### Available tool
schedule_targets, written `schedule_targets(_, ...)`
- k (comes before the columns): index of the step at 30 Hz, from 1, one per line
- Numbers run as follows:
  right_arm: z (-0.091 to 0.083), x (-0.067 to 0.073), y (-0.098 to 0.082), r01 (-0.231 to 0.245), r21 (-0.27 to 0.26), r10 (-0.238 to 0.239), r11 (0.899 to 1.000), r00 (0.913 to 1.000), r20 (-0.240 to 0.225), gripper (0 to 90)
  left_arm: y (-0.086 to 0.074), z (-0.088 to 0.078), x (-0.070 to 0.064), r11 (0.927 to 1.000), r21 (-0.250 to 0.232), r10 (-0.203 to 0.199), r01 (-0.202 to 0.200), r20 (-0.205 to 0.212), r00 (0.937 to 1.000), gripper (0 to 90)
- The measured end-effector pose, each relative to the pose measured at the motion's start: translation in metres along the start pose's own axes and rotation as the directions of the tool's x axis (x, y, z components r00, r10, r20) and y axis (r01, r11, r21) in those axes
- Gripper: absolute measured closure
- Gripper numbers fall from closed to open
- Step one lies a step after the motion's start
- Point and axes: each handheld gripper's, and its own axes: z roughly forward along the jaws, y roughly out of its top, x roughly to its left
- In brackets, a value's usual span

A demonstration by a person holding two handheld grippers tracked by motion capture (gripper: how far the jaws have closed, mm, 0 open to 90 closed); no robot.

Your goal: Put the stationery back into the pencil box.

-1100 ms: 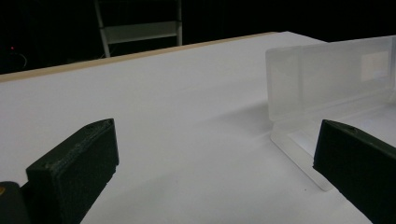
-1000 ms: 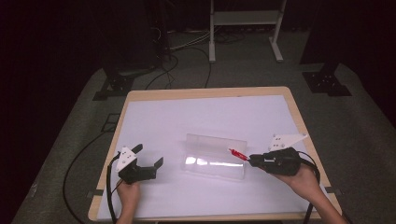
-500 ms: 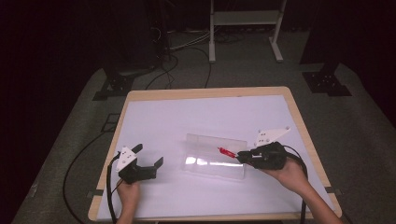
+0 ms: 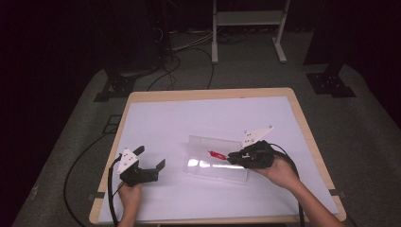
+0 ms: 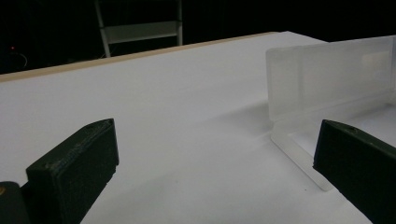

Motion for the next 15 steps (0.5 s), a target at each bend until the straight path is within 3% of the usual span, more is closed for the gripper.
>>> schedule_targets(15, 0.034, -0.014, -0.006, 0.015, 0.057, -0.014, 0.998, 0.9996, -0.025, 78.8, 0.0, 0.0, 0.0, 1.0, -0.001, -0.002, 0.002, 0.001, 1.0, 0.0)
